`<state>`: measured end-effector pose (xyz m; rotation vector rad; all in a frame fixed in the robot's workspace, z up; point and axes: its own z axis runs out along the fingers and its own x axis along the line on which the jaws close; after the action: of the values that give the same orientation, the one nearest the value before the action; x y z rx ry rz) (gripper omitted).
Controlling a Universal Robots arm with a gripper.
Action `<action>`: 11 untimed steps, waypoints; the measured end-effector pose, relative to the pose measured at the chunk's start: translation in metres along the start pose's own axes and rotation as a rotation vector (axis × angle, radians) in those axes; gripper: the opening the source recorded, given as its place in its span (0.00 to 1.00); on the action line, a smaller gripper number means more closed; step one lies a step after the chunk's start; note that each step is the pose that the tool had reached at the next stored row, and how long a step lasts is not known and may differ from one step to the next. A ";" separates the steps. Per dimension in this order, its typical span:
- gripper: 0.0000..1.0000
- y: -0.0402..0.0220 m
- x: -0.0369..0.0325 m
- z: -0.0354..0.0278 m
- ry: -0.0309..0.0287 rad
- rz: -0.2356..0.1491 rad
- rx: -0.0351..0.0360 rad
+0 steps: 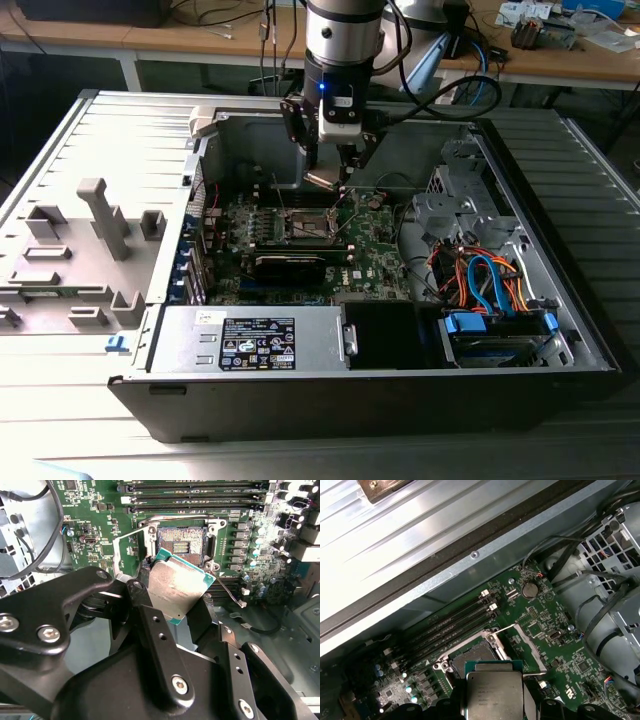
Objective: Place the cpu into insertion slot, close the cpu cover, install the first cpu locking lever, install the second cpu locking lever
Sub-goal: 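Place the cpu into insertion slot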
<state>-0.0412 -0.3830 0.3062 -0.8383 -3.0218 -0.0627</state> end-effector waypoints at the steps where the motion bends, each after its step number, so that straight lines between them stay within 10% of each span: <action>1: 0.55 0.0000 0.0000 0.0000 0.0000 0.001 0.0000; 11: 0.55 0.0000 0.0000 0.0002 -0.0004 0.011 -0.0001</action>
<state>-0.0412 -0.3830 0.3061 -0.8546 -3.0174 -0.0627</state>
